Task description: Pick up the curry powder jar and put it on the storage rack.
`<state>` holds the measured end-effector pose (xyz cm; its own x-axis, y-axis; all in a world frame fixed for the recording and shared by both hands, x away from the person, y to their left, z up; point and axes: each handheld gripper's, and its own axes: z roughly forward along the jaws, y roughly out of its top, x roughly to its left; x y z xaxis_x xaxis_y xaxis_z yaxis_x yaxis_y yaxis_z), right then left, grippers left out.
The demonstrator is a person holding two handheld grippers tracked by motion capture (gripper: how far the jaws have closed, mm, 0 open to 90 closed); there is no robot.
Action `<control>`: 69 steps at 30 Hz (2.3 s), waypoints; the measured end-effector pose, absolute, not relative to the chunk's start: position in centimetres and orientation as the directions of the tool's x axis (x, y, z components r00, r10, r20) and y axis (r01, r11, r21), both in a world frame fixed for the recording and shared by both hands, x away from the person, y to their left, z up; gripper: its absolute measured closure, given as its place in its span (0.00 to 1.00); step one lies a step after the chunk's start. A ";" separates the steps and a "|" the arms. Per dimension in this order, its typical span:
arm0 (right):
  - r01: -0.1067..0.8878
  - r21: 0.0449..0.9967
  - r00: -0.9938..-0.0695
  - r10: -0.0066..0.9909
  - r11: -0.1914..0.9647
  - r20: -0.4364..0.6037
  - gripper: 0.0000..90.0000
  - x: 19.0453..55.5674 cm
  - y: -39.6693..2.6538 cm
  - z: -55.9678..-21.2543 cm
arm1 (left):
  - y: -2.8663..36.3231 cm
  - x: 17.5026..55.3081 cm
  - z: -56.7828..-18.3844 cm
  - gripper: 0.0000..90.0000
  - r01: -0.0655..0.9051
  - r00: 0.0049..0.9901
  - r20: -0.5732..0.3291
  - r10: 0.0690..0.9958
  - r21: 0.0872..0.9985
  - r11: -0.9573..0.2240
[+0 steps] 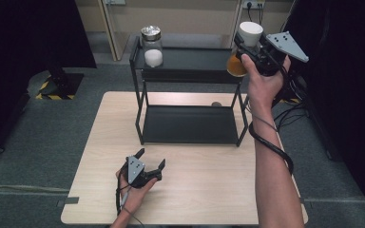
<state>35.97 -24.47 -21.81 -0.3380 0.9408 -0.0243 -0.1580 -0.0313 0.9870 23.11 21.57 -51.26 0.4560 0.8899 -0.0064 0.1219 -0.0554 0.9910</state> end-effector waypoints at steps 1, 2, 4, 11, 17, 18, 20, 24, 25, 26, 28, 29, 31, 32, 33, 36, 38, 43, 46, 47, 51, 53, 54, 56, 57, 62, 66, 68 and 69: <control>-0.156 0.987 -0.336 0.942 -0.031 -0.024 0.38 36.1 -24.5 -21.7 | 21.6 23.1 -51.3 0.10 0.122 0.457 -0.006 0.890 0.991 -0.056; -0.154 0.988 -0.334 0.942 -0.030 -0.023 0.38 36.2 -24.4 -21.6 | 21.6 23.1 -51.3 0.10 0.122 0.457 -0.006 0.890 0.991 -0.055; -0.151 0.988 -0.333 0.943 -0.032 -0.020 0.38 36.4 -24.4 -21.5 | 21.6 23.1 -51.3 0.10 0.121 0.456 -0.006 0.890 0.991 -0.055; -0.128 0.991 -0.327 0.945 -0.033 -0.011 0.38 37.3 -24.2 -21.3 | 21.6 23.1 -51.3 0.10 0.122 0.458 -0.006 0.889 0.991 -0.056; -0.112 0.993 -0.319 0.948 -0.026 -0.011 0.38 38.3 -24.0 -21.0 | 21.6 23.1 -51.3 0.10 0.121 0.457 -0.006 0.889 0.991 -0.055; -0.109 0.994 -0.317 0.948 -0.024 -0.012 0.38 38.4 -24.0 -20.9 | 21.6 23.1 -51.3 0.10 0.122 0.457 -0.006 0.889 0.991 -0.056; -0.107 0.994 -0.315 0.949 -0.029 -0.006 0.38 38.7 -23.9 -20.8 | 21.6 23.1 -51.3 0.10 0.121 0.457 -0.006 0.889 0.991 -0.055; -0.099 0.995 -0.308 0.952 -0.029 -0.003 0.38 39.3 -23.8 -20.7 | 21.6 23.1 -51.3 0.10 0.122 0.458 -0.006 0.889 0.991 -0.056; -0.101 0.994 -0.308 0.951 -0.030 -0.003 0.38 39.4 -23.8 -20.7 | 21.6 23.1 -51.3 0.10 0.122 0.459 -0.006 0.889 0.991 -0.056; -0.101 0.994 -0.309 0.951 -0.035 0.002 0.38 39.5 -23.8 -20.7 | 21.6 23.1 -51.2 0.10 0.123 0.459 -0.006 0.888 0.991 -0.057; -0.098 0.995 -0.306 0.952 -0.027 -0.004 0.38 39.7 -23.7 -20.7 | 21.6 23.1 -51.3 0.10 0.123 0.458 -0.007 0.889 0.991 -0.056; -0.094 0.995 -0.304 0.953 -0.023 -0.007 0.38 39.9 -23.6 -20.7 | 21.6 23.1 -51.3 0.10 0.122 0.459 -0.007 0.889 0.991 -0.056; -0.088 0.996 -0.303 0.953 -0.020 -0.008 0.38 40.2 -23.5 -20.6 | 21.6 23.1 -51.3 0.10 0.120 0.459 -0.006 0.888 0.991 -0.056; -0.086 0.996 -0.301 0.954 -0.023 -0.004 0.38 40.3 -23.5 -20.6 | 21.6 23.1 -51.3 0.10 0.120 0.459 -0.005 0.888 0.991 -0.056; -0.087 0.996 -0.300 0.954 -0.021 -0.006 0.38 40.4 -23.5 -20.6 | 21.6 23.1 -51.3 0.10 0.120 0.459 -0.005 0.888 0.991 -0.056; -0.083 0.996 -0.298 0.954 -0.019 -0.007 0.38 40.8 -23.4 -20.6 | 21.6 23.2 -51.2 0.10 0.123 0.461 -0.006 0.887 0.991 -0.058; -0.079 0.997 -0.294 0.956 -0.016 -0.008 0.38 41.0 -23.3 -20.6 | 21.6 23.2 -51.2 0.10 0.123 0.461 -0.007 0.887 0.991 -0.056; -0.068 0.998 -0.288 0.957 -0.014 -0.006 0.38 41.5 -23.3 -20.7 | 21.7 23.2 -51.2 0.10 0.123 0.463 -0.005 0.887 0.991 -0.058; -0.068 0.998 -0.287 0.958 -0.009 -0.011 0.38 41.7 -23.3 -20.7 | 21.7 23.2 -51.2 0.10 0.124 0.463 -0.008 0.886 0.991 -0.055; -0.069 0.998 -0.286 0.958 -0.012 -0.008 0.38 41.7 -23.3 -20.8 | 21.7 23.2 -51.2 0.10 0.124 0.463 -0.008 0.886 0.991 -0.056; -0.067 0.998 -0.284 0.959 -0.006 -0.013 0.38 41.9 -23.2 -20.6 | 21.7 23.2 -51.2 0.10 0.123 0.464 -0.004 0.886 0.991 -0.059; -0.065 0.998 -0.283 0.959 -0.004 -0.015 0.38 41.9 -23.1 -20.7 | 21.7 23.2 -51.2 0.10 0.123 0.464 -0.005 0.886 0.991 -0.059; -0.067 0.998 -0.281 0.960 -0.004 -0.015 0.38 42.0 -23.1 -20.7 | 21.7 23.2 -51.2 0.10 0.122 0.464 -0.004 0.886 0.991 -0.060; -0.063 0.998 -0.280 0.960 0.001 -0.019 0.38 42.0 -23.0 -20.8 | 21.6 23.2 -51.2 0.10 0.121 0.464 -0.002 0.886 0.991 -0.062; -0.060 0.998 -0.281 0.959 0.003 -0.020 0.38 42.1 -23.0 -20.9 | 21.6 23.2 -51.2 0.10 0.122 0.465 -0.001 0.886 0.991 -0.063; -0.063 0.998 -0.280 0.960 0.006 -0.023 0.38 42.3 -22.8 -21.2 | 21.7 23.2 -51.2 0.11 0.122 0.465 -0.001 0.885 0.991 -0.063; -0.066 0.998 -0.282 0.959 0.012 -0.030 0.38 42.3 -22.7 -21.2 | 21.6 23.2 -51.2 0.11 0.122 0.465 -0.001 0.885 0.991 -0.063; -0.066 0.998 -0.278 0.960 0.009 -0.027 0.37 42.3 -22.6 -21.2 | 21.6 23.2 -51.2 0.11 0.121 0.465 -0.001 0.885 0.991 -0.063; -0.066 0.998 -0.275 0.961 0.007 -0.025 0.37 42.2 -22.6 -21.3 | 21.6 23.2 -51.2 0.11 0.121 0.465 -0.001 0.885 0.991 -0.062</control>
